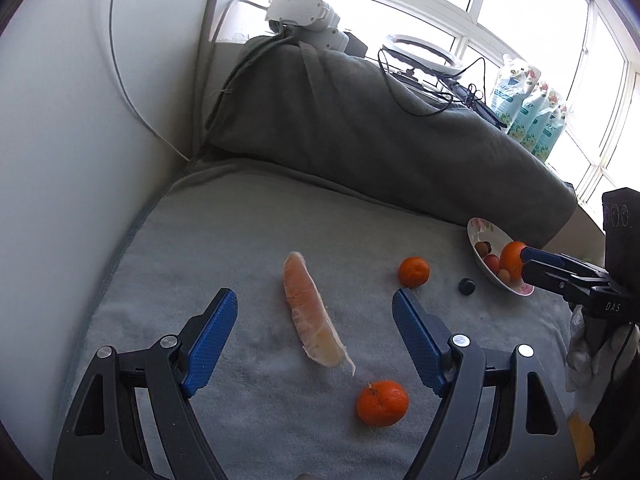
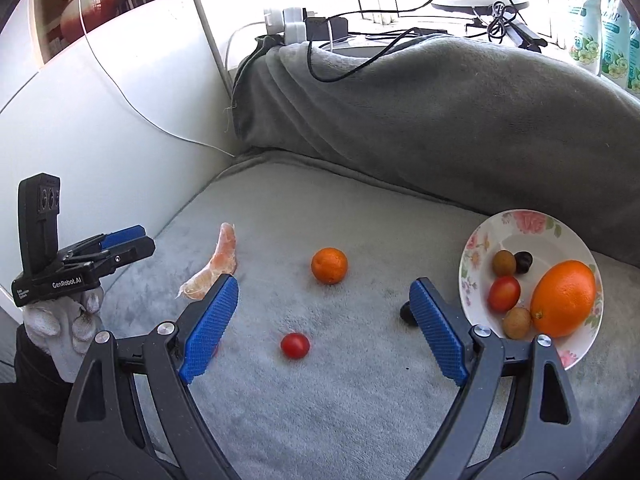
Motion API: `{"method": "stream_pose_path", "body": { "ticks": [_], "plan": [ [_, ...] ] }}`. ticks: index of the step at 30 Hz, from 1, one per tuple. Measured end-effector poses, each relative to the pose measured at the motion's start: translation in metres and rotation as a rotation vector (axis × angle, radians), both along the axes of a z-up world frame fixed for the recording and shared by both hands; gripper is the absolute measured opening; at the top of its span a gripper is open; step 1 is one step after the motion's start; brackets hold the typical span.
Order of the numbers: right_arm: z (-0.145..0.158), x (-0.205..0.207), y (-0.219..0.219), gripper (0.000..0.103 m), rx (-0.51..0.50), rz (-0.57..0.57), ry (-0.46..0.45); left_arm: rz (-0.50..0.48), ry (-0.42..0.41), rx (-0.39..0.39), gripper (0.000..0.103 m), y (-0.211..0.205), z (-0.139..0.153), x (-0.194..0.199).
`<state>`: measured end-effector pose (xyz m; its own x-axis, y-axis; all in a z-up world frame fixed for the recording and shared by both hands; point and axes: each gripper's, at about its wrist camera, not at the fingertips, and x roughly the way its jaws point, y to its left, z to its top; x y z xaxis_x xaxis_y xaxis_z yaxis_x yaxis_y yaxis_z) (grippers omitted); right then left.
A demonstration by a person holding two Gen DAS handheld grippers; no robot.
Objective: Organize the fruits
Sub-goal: 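Move the right gripper to the peeled citrus segment and close on it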
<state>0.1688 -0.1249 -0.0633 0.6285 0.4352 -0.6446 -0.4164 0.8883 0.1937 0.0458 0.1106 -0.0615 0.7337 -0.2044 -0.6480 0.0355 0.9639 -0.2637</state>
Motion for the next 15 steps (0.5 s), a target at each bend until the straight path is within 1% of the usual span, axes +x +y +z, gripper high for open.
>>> {"method": "stream_pose_path", "body": {
  "ticks": [7,8,10,12,14,15],
  "plan": [
    [-0.006,0.023,0.044,0.09,0.019,0.099,0.067,-0.024,0.053,-0.06,0.079,-0.004,-0.028,-0.012],
    [-0.007,0.027,0.051,0.09,0.02,0.109,0.079,-0.03,0.062,-0.062,0.074,-0.005,-0.032,-0.013],
    [-0.011,0.034,0.063,0.09,0.028,0.132,0.105,-0.03,0.074,-0.06,0.069,-0.009,-0.036,-0.01],
    [-0.016,0.042,0.075,0.087,0.033,0.151,0.131,-0.031,0.085,-0.079,0.068,-0.008,-0.042,-0.009],
    [-0.021,0.051,0.087,0.08,0.042,0.164,0.164,-0.037,0.097,-0.101,0.067,-0.008,-0.046,-0.007],
    [-0.024,0.056,0.092,0.08,0.051,0.171,0.183,-0.04,0.098,-0.103,0.066,-0.009,-0.047,-0.007]
  ]
}}
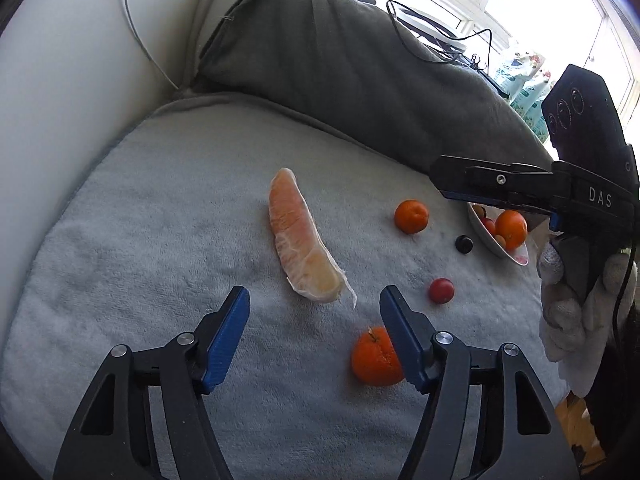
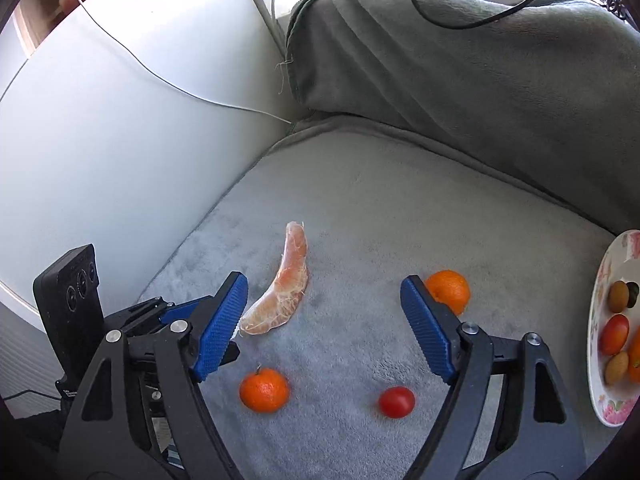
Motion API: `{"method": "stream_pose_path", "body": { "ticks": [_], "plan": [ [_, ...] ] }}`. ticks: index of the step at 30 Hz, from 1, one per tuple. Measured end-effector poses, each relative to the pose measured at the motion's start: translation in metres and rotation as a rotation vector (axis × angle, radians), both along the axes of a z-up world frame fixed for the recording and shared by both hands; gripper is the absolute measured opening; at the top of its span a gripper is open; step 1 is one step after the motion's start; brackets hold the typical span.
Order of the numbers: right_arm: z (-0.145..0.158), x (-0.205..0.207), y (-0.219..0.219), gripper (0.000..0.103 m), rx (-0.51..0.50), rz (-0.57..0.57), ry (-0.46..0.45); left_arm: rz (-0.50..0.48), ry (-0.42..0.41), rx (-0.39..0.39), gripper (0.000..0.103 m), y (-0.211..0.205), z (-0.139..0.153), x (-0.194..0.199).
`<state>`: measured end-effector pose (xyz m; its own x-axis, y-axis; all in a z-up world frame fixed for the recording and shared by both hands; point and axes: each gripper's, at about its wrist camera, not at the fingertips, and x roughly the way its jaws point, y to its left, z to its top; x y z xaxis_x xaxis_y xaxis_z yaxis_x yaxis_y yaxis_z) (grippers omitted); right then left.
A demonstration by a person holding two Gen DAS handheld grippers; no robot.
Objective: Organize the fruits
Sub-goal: 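Move the right gripper to the peeled citrus segment and close on it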
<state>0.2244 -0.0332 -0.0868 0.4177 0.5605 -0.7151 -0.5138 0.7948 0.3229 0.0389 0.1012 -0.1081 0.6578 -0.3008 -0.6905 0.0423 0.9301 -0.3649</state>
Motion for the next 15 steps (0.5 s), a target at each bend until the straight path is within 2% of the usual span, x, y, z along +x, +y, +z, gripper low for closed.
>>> {"method": "stream_pose_path", "body": {
  "ticks": [3,5,12,15],
  "plan": [
    [-0.007,0.012,0.014,0.079,0.022,0.017,0.045,-0.004,0.007,-0.012,0.063,-0.002,-0.003,0.002],
    [-0.012,0.02,0.025,0.071,0.021,0.027,0.067,-0.003,0.012,-0.014,0.06,-0.003,-0.006,0.004],
    [-0.029,0.042,0.059,0.064,0.007,0.054,0.129,0.006,0.02,-0.027,0.057,-0.008,-0.01,0.009],
    [-0.038,0.052,0.069,0.06,0.011,0.056,0.166,0.01,0.027,-0.03,0.051,-0.009,-0.013,0.011]
  ]
}}
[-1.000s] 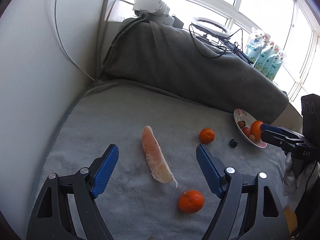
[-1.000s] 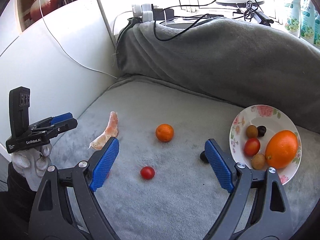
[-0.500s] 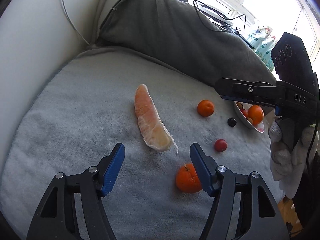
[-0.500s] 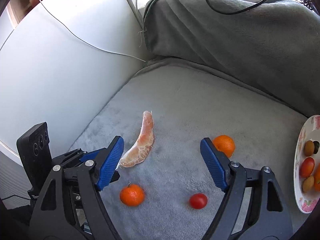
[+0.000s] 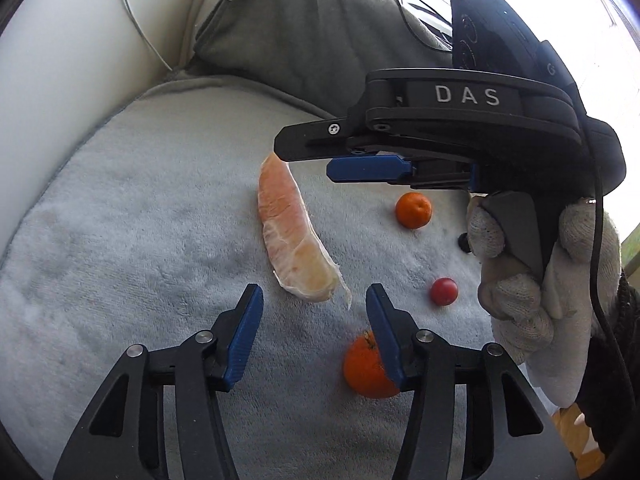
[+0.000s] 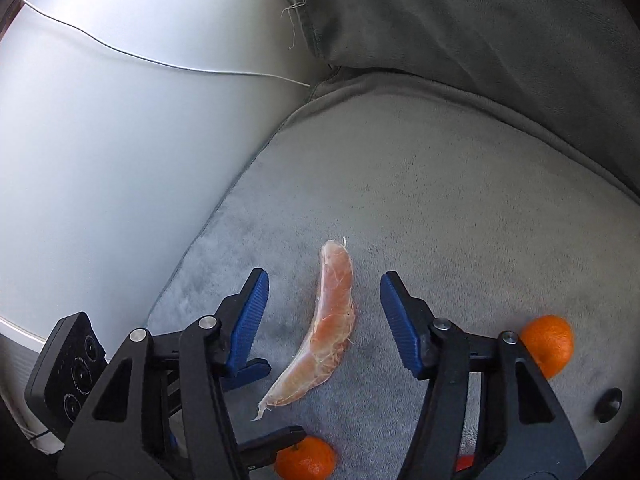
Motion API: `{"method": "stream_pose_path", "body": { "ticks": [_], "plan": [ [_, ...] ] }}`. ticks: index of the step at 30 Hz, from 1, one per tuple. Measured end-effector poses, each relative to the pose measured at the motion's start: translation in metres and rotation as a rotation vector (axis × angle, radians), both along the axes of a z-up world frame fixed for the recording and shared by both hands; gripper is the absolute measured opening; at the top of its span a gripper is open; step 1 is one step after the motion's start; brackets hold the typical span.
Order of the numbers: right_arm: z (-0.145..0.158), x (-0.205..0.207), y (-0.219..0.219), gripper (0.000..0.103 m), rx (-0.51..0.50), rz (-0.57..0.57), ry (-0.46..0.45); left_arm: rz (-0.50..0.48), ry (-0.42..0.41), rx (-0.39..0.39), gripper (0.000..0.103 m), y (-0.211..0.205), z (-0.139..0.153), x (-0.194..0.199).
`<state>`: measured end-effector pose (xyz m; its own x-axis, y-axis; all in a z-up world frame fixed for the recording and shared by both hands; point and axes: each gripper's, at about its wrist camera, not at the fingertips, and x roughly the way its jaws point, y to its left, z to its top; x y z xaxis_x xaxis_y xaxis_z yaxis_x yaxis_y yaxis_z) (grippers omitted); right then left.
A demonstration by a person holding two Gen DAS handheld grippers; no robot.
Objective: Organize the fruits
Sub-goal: 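Move the right gripper to the peeled citrus segment and close on it, then carry the peeled segment into the floral plate and open the right gripper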
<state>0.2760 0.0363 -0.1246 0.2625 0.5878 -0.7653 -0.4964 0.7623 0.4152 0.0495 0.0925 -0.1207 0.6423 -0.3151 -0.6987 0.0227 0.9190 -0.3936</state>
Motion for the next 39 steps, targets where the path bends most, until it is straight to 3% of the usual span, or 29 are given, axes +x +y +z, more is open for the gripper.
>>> {"method": "stream_pose_path", "body": {
  "ticks": [15,20,24,39],
  "plan": [
    [-0.023,0.019,0.023,0.04,-0.049,-0.002,0.037,0.006,0.005,0.026,0.036,-0.004,-0.005,0.001],
    [-0.028,0.02,0.027,0.031,-0.055,0.005,0.045,0.014,0.006,0.026,0.024,-0.002,-0.006,0.001],
    [-0.034,0.021,0.029,0.024,-0.054,0.0,0.057,0.014,0.001,0.021,0.023,0.001,-0.006,0.003],
    [-0.031,0.016,0.021,0.023,-0.004,-0.028,0.068,0.004,-0.015,0.03,0.022,-0.002,0.001,-0.003]
  ]
}}
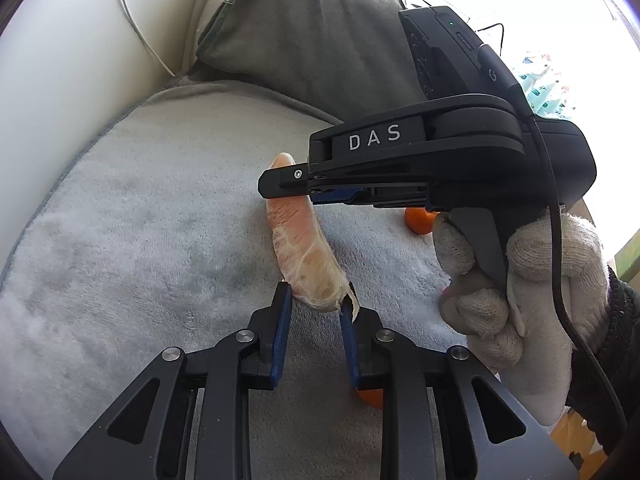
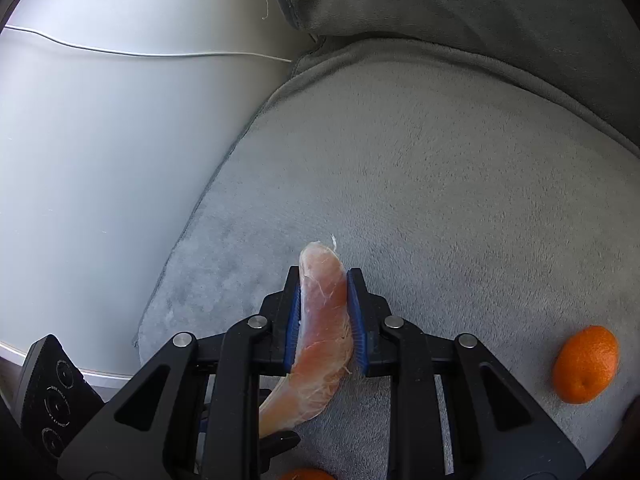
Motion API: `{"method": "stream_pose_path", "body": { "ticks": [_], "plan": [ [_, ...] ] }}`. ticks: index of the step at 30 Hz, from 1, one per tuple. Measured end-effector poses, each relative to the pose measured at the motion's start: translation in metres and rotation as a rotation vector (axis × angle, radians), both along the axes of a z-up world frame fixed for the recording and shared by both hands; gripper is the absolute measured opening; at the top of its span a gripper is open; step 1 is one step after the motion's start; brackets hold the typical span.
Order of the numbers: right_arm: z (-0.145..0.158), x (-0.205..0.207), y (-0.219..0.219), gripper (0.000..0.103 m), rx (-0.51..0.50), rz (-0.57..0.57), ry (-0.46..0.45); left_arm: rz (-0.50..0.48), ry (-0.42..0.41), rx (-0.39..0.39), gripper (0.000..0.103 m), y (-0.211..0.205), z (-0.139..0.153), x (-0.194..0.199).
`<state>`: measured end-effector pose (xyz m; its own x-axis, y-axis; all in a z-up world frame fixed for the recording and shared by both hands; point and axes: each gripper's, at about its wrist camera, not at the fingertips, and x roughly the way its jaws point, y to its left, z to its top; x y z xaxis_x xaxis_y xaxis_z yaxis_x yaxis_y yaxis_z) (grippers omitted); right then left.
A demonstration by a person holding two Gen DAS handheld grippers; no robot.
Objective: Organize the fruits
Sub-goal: 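Carry the peeled segment into the floral plate and open the right gripper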
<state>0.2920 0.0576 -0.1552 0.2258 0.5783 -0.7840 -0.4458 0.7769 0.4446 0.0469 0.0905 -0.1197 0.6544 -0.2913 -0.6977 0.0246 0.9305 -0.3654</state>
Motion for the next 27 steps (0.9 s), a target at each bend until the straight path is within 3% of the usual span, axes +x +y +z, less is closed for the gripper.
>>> {"method": "stream_pose_path", "body": {
  "ticks": [16,27],
  "plan": [
    [0.026,-0.012,-0.035,0.023,0.049,-0.045,-0.043,-0.054,-0.047,0.028,0.022,-0.023,0.022,-0.002],
    [0.047,-0.019,-0.086,0.023,0.09,-0.124,-0.076,-0.131,-0.075,0.044,0.022,-0.056,0.035,0.011]
  ]
}}
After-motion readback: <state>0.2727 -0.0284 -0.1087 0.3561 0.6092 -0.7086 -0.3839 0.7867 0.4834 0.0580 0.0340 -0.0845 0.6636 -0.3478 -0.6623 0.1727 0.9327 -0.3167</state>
